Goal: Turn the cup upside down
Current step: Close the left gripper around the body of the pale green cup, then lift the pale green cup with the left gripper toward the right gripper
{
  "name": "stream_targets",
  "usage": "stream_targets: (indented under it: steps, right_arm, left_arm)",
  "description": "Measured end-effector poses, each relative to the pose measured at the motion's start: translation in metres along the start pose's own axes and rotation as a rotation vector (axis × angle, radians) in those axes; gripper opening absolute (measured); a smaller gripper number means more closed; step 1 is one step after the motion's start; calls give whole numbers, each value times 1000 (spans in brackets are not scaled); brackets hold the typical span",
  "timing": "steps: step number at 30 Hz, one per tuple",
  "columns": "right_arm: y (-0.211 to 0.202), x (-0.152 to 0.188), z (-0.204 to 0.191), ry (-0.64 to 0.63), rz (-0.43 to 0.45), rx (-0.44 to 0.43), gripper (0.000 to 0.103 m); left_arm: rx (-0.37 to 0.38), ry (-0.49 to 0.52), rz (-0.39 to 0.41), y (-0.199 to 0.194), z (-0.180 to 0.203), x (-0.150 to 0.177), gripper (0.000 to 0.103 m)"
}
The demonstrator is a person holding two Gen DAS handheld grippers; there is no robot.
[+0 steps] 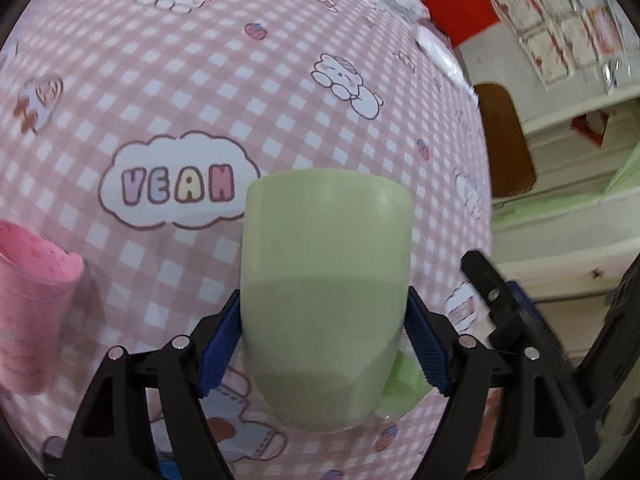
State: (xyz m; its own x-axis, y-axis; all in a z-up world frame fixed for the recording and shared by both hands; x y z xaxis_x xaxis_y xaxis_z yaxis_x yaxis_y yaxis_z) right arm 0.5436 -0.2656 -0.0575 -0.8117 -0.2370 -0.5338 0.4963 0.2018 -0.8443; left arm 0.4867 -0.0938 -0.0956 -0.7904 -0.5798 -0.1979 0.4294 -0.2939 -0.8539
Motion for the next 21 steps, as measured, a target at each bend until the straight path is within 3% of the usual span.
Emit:
stream_targets:
  steps: [2,11,21]
  right_arm:
    - [-4,0,2,10,10,-4,95]
    - [-45,8,7,76,91,-7,95]
    - [-125,43,4,142,165,-27,94]
  left_arm:
    - [-57,46,14,-3,7,1,76]
    - [-86,225,60,-40,30,3,76]
    - [-72,336,172,-130,25,29,76]
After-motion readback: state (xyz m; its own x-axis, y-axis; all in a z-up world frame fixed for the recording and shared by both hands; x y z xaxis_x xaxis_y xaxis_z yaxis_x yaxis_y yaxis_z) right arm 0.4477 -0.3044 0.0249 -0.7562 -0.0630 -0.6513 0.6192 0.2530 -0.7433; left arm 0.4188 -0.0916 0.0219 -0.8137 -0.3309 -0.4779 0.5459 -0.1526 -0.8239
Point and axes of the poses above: each gripper's, at about its wrist camera, not at the fingertips, and y roughly the way its jaws point, z to its right, x to its underside, the point moved 1 cm from there along y, roughly the way its jaws point, and after that the axes turned 2 degrees about y, right-handed, at the moved point
